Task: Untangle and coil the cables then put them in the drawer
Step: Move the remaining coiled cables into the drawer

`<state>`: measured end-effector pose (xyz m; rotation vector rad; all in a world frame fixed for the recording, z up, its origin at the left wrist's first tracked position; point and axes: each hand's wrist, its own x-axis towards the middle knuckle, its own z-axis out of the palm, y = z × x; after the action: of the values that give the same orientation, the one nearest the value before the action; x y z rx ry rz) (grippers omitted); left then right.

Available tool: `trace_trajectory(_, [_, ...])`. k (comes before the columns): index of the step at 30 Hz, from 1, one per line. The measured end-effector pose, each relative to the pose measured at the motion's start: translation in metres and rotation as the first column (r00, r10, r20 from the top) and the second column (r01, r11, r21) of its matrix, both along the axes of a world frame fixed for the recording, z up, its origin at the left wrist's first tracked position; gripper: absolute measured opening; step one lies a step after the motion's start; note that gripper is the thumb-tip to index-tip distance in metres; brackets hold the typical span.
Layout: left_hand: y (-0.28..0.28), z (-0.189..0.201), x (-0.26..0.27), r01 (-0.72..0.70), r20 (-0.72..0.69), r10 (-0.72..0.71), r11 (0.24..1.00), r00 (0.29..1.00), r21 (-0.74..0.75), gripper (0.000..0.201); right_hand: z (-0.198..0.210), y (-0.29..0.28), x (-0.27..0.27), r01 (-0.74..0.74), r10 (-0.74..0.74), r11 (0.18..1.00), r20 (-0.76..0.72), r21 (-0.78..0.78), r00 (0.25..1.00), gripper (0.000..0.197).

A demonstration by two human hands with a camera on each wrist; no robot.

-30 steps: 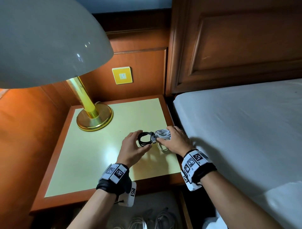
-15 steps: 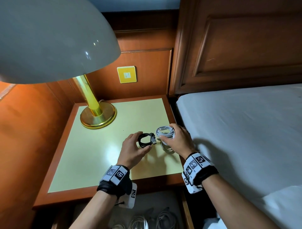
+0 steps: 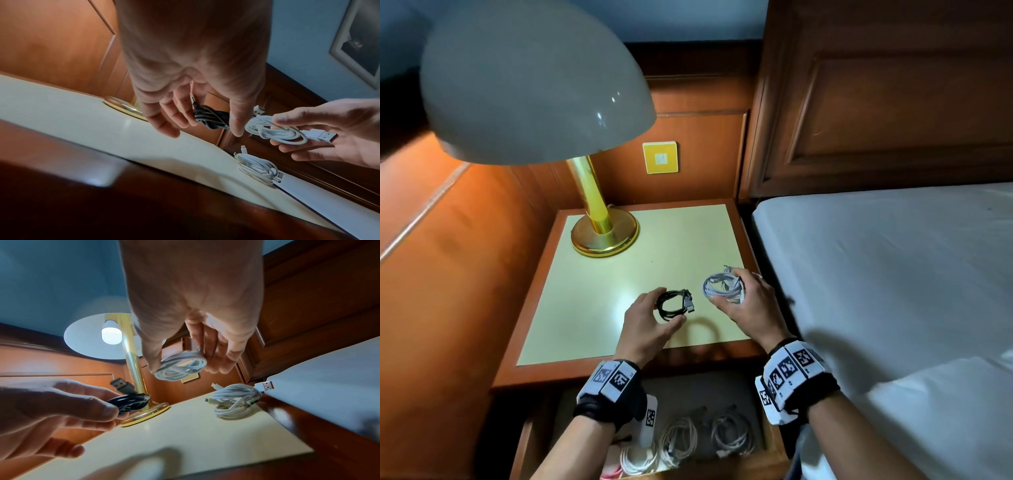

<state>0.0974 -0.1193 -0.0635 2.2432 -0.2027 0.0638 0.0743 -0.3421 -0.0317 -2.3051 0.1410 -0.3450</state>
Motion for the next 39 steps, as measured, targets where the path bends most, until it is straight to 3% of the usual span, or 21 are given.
trace_trajectory(6, [0.036, 0.008, -0.056, -0.017, -0.050, 0.016, 1.000, 0.999, -0.011, 0.076, 0.001, 0.024, -0.048, -0.050, 0.051, 0.999, -0.086, 0.013, 0.995, 0.068])
trace_trajectory(9, [0.052, 0.007, -0.083, -0.026, -0.062, 0.025, 1.000, 0.998, -0.016, 0.069, -0.005, 0.037, -0.068, -0.094, 0.094, 0.996, -0.127, 0.007, 0.987, 0.069])
trace_trajectory(14, [0.081, -0.014, -0.120, -0.052, -0.077, 0.054, 0.998, 0.996, 0.030, 0.062, -0.020, 0.060, -0.100, -0.159, 0.160, 0.987, -0.179, 0.021, 0.971, 0.067])
trace_trajectory(19, [0.094, -0.042, -0.149, -0.070, -0.165, 0.089, 0.990, 0.982, 0.118, 0.070, -0.049, 0.076, -0.123, -0.250, 0.240, 0.968, -0.273, -0.001, 0.932, 0.065])
trace_trajectory(32, [0.108, -0.094, -0.159, 0.017, -0.401, 0.144, 0.928, 0.905, 0.373, 0.074, -0.107, 0.122, -0.135, -0.408, 0.266, 0.897, -0.531, -0.169, 0.804, 0.070])
trace_trajectory(39, [0.101, -0.099, -0.151, 0.078, -0.444, 0.182, 0.859, 0.877, 0.507, 0.043, -0.119, 0.124, -0.131, -0.461, 0.217, 0.840, -0.600, -0.287, 0.770, 0.060])
